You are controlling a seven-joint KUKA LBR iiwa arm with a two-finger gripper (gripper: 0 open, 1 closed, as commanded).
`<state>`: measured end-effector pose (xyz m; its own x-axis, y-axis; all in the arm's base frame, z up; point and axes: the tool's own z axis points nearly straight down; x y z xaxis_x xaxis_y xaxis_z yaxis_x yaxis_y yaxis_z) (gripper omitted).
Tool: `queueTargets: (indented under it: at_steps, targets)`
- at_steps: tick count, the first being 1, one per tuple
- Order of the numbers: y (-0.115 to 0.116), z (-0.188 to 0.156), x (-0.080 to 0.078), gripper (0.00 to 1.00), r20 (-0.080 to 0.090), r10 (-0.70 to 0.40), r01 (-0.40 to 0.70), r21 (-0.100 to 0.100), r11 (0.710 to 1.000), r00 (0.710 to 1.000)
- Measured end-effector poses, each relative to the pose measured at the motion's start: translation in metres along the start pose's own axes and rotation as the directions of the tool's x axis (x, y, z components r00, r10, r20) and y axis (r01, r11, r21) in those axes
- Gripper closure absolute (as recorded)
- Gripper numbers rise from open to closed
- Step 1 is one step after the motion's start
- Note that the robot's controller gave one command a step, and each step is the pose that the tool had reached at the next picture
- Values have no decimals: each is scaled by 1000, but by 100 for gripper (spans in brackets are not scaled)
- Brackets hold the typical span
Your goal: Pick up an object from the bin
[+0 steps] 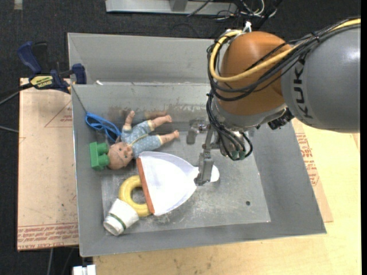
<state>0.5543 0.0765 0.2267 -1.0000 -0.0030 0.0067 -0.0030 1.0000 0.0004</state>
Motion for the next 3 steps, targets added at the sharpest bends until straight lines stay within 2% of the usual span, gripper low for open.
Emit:
queueTargets:
  at_steps: [1,2,3]
  targets:
    - [0,-5,-1,0,8,2,-2,-1,1000,1000]
    - [-5,31,1,0,14,-46,46,-1,999,999]
    - [-7,78,8,0,8,-243,243,1,970,970]
